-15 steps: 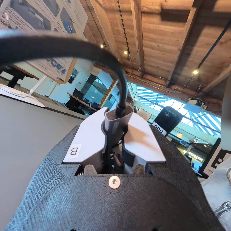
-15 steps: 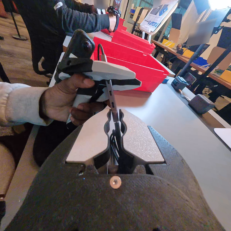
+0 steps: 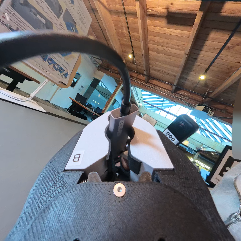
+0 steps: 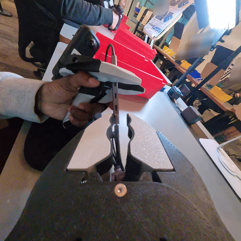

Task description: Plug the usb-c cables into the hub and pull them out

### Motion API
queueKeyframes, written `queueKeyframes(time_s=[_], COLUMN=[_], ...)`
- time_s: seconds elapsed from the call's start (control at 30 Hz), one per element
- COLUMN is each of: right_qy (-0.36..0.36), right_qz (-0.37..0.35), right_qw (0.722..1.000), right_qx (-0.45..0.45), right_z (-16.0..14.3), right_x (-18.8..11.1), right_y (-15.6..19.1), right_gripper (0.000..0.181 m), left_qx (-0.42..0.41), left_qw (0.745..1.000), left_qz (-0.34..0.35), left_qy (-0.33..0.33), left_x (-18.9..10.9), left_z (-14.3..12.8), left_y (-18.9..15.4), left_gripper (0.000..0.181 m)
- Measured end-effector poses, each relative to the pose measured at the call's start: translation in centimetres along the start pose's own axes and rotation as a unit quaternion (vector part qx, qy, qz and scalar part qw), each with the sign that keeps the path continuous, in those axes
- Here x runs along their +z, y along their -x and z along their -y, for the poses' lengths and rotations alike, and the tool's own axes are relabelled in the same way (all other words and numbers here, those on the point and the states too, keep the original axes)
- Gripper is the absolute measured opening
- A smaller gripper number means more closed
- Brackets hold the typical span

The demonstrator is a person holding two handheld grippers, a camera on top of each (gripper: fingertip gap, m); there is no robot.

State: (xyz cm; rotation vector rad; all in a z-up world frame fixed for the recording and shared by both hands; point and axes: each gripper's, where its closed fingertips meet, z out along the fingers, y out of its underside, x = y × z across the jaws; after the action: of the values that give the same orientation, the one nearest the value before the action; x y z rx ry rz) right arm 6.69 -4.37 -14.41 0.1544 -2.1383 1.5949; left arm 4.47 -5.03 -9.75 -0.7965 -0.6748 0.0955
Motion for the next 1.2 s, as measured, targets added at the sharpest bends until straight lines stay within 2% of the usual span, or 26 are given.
queueKeyframes(time_s=[0.1,0.2,0.27,0.4,0.5,0.53,0.57,0.73,0.87,0.97,1.03,1.07,1.13,1.2], right_qy=[-0.009,0.052,0.086,0.104,0.101,0.108,0.111,0.091,0.067,0.058,0.049,0.033,-0.015,-0.105], right_qz=[0.000,0.074,0.080,0.045,0.063,0.061,0.037,0.002,-0.004,-0.003,-0.039,-0.071,-0.118,-0.176], right_qw=[0.999,0.991,0.991,0.993,0.993,0.992,0.993,0.995,0.997,0.997,0.995,0.994,0.992,0.979], right_qx=[0.042,0.094,0.066,0.012,0.000,-0.012,-0.028,-0.038,-0.040,-0.057,-0.078,-0.073,-0.047,-0.018], right_z=[0.7,-0.5,-1.6,-2.6,-2.6,-2.9,-3.1,-2.7,-1.8,-1.3,-0.3,0.7,3.1,6.5], right_x=[-2.2,-3.7,-3.6,-2.0,-0.2,0.4,0.8,0.8,1.0,0.9,-0.3,-1.5,-4.9,-9.7], right_y=[-1.4,-0.2,0.5,0.6,1.8,2.0,1.4,0.6,0.8,1.0,-0.5,-1.9,-4.7,-7.6], right_gripper=[0.027,0.040,0.040,0.032,0.031,0.026,0.007,0.007,0.007,0.007,0.029,0.031,0.044,0.046], left_qx=[-0.021,-0.042,-0.038,-0.026,-0.012,-0.008,-0.007,0.010,0.061,0.080,0.074,0.065,0.049,0.047], left_qw=[0.999,0.998,0.998,0.999,0.999,0.999,0.999,1.000,0.997,0.996,0.996,0.997,0.998,0.998], left_qz=[0.007,0.005,0.007,0.008,0.007,0.006,0.008,0.008,0.017,0.013,0.027,0.031,0.029,0.031], left_qy=[-0.037,-0.051,-0.050,-0.040,-0.032,-0.031,-0.031,-0.025,0.054,0.044,0.036,0.028,0.018,0.020], left_x=[-0.6,-0.9,-0.8,-0.7,-0.5,-0.5,-0.5,-0.4,0.8,0.7,0.5,0.4,0.2,0.2], left_z=[1.2,1.6,1.6,1.3,1.0,1.0,1.0,0.8,-1.8,-1.6,-1.3,-1.1,-0.7,-0.8], left_y=[0.5,0.8,0.8,0.7,0.4,0.4,0.4,0.3,-0.2,-0.7,-0.2,0.0,0.2,0.3], left_gripper=[0.021,0.021,0.021,0.021,0.021,0.021,0.021,0.020,0.025,0.020,0.019,0.019,0.019,0.019])
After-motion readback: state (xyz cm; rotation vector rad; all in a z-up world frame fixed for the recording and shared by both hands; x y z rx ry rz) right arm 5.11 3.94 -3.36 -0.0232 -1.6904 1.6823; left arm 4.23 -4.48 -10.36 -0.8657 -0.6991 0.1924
